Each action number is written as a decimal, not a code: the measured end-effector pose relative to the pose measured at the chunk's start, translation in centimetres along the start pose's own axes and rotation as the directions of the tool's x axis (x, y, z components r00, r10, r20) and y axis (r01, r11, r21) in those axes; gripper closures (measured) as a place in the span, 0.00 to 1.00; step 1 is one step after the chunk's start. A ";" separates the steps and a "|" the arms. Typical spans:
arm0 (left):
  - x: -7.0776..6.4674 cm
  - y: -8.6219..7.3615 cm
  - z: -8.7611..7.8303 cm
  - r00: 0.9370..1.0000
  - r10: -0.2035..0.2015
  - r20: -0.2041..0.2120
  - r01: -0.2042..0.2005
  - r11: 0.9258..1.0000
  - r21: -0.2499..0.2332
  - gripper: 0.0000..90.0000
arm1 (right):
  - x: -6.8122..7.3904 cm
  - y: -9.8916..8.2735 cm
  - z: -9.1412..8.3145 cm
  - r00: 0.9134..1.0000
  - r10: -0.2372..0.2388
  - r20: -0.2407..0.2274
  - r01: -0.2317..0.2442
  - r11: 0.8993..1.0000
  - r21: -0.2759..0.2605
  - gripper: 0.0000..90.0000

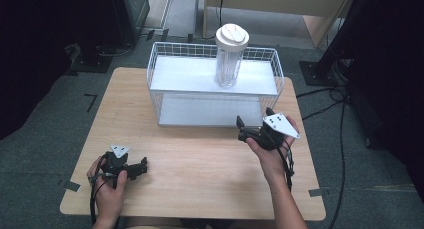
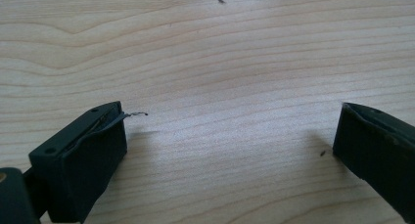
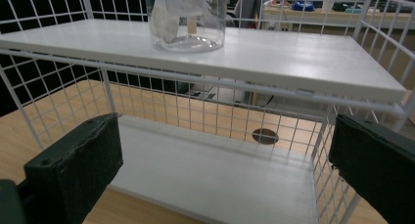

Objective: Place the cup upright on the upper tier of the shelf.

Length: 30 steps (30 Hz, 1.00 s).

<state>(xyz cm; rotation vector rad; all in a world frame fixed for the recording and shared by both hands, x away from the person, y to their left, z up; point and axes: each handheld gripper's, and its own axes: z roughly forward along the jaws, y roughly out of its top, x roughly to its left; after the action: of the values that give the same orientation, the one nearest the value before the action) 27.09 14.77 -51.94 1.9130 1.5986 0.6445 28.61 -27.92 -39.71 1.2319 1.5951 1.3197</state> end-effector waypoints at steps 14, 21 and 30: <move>0.0 0.0 0.0 1.000 0.002 0.000 -0.002 1.000 0.002 0.00 | -3.0 -3.5 -3.4 0.998 0.030 0.053 -0.032 0.999 0.025 0.00; 0.0 0.0 0.0 1.000 0.001 0.000 -0.001 1.000 0.002 0.00 | -5.0 -5.4 -5.1 0.994 0.058 0.093 -0.063 0.997 0.049 0.00; 0.0 0.0 0.0 1.000 0.002 0.001 -0.002 1.000 0.003 0.00 | -6.9 -7.4 -6.8 0.989 0.063 0.136 -0.073 0.995 0.073 0.00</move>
<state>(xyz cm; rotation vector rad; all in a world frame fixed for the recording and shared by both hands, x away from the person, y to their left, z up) 27.08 14.80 -51.92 1.9172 1.5975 0.6425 22.57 -36.65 -45.74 1.4029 1.5340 1.2001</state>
